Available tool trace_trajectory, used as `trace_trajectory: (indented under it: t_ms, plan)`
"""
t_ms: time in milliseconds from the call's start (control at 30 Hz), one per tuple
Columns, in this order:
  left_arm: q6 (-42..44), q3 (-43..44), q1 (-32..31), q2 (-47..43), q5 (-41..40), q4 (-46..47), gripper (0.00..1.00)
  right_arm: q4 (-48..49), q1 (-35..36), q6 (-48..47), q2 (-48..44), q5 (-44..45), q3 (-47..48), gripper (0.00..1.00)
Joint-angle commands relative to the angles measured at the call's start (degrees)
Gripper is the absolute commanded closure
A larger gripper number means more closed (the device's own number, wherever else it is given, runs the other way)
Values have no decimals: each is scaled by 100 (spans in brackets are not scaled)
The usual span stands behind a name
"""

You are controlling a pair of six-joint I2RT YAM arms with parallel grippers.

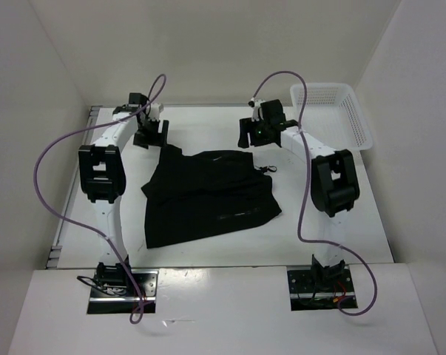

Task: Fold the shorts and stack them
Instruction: Flatten the shorts out

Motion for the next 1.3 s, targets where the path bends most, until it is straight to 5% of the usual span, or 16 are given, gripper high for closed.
trace_trajectory:
  t_ms: [0, 433, 600, 700, 833, 1267]
  plan:
    - [21, 428, -153, 278, 113, -159, 13, -171, -33, 173, 626, 366, 512, 28]
    - [21, 534, -302, 815, 333, -106, 11, -171, -33, 243, 1066, -29, 346, 32]
    - [21, 534, -355, 876, 203, -106, 42, -66, 19, 181, 1269, 216, 566, 76]
    - [21, 481, -355, 928, 79, -106, 57, -13, 19, 129, 1400, 444, 908, 93]
    - [21, 551, -355, 982, 78, -54, 100, 40, 19, 76, 1523, 507, 1531, 100]
    - [21, 2151, -302, 806, -1485, 588, 100, 330, -33, 67, 1937, 1693, 3098, 100]
